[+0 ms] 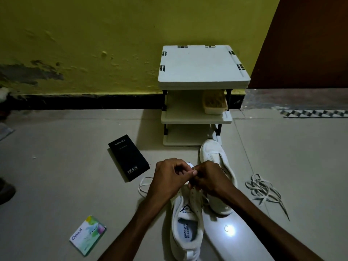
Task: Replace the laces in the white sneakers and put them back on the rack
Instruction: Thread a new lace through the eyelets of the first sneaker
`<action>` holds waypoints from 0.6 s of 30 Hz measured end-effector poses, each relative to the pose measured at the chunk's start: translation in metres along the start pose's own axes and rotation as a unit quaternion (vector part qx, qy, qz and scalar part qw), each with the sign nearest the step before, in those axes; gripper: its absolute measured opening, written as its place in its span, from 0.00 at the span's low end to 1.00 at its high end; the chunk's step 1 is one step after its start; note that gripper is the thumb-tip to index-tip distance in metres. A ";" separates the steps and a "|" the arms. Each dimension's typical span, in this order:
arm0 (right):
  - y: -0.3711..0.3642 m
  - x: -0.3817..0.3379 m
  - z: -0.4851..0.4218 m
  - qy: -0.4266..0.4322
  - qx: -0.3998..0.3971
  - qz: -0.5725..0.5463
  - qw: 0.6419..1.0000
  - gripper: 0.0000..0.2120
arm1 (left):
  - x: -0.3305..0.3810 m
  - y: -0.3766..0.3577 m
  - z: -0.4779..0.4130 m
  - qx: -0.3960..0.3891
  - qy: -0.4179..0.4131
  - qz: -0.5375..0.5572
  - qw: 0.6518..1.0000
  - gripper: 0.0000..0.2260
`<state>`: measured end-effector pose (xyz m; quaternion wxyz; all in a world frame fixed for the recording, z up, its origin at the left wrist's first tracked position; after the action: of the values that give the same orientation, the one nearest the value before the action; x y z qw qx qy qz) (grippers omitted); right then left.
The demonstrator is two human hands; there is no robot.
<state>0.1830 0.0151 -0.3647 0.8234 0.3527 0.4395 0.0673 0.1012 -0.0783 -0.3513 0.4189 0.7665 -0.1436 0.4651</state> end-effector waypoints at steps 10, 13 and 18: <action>0.014 0.016 0.006 -0.047 -0.045 0.001 0.998 0.12 | -0.007 0.035 -0.017 0.203 0.134 0.524 0.816 0.04; 0.020 0.026 0.006 -0.054 -0.055 0.151 0.986 0.09 | -0.006 0.060 -0.026 0.226 0.127 0.578 0.774 0.06; 0.058 -0.014 0.006 -0.019 0.117 0.211 0.970 0.13 | 0.001 0.079 -0.029 0.183 0.074 0.401 0.895 0.06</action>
<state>0.1905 0.0493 -0.3165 0.7520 0.5320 0.3446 0.1808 0.0364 -0.1040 -0.3039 0.0590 0.6703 -0.3195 0.6672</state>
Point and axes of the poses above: each hand's wrist, its own z-axis away from the middle knuckle, its own y-axis out of the back of the hand, x = y × z, the point moved 8 cm from there along -z, towards the middle knuckle, and after that the axes turned 10 degrees about -y, right-handed, at the moved point
